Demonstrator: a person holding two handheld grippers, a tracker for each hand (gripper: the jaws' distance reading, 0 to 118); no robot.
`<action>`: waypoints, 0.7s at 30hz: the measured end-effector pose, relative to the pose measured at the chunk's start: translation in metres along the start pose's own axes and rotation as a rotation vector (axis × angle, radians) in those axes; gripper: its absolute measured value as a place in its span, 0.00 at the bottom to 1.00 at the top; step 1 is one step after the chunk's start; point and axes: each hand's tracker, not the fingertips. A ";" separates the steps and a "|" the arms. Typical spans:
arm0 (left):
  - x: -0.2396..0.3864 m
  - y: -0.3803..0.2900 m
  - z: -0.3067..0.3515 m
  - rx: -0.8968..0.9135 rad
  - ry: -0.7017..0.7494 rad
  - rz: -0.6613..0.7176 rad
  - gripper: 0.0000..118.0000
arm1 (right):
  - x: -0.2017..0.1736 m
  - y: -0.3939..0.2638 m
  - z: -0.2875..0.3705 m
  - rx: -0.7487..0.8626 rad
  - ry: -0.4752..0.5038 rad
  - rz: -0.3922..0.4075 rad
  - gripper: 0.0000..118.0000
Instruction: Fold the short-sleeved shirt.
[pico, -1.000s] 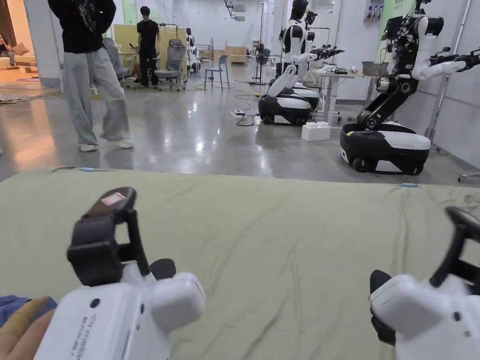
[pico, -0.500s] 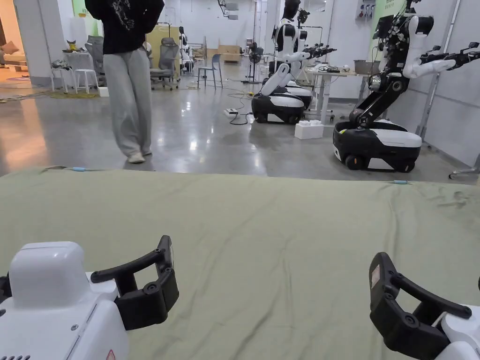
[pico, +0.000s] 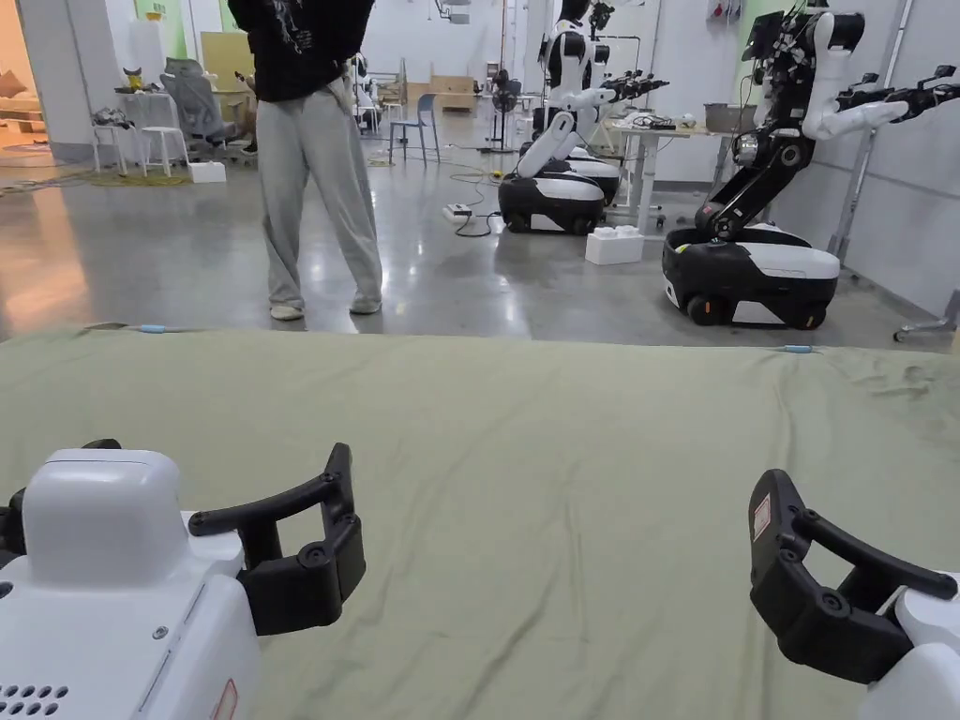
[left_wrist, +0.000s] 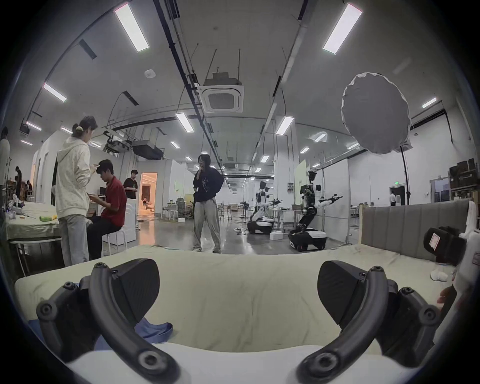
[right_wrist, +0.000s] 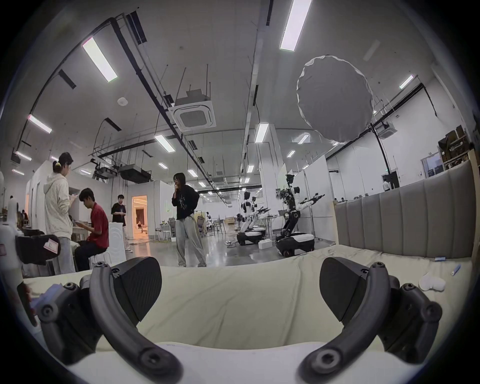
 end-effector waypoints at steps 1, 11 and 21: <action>0.000 0.000 -0.001 -0.001 -0.004 0.001 1.00 | 0.000 -0.001 0.000 -0.005 0.001 0.006 1.00; 0.009 -0.006 -0.003 -0.050 -0.035 -0.067 1.00 | -0.003 -0.008 -0.003 -0.043 0.026 0.052 1.00; 0.004 -0.003 -0.005 -0.095 -0.061 -0.022 1.00 | -0.004 -0.011 -0.007 -0.121 0.018 0.070 1.00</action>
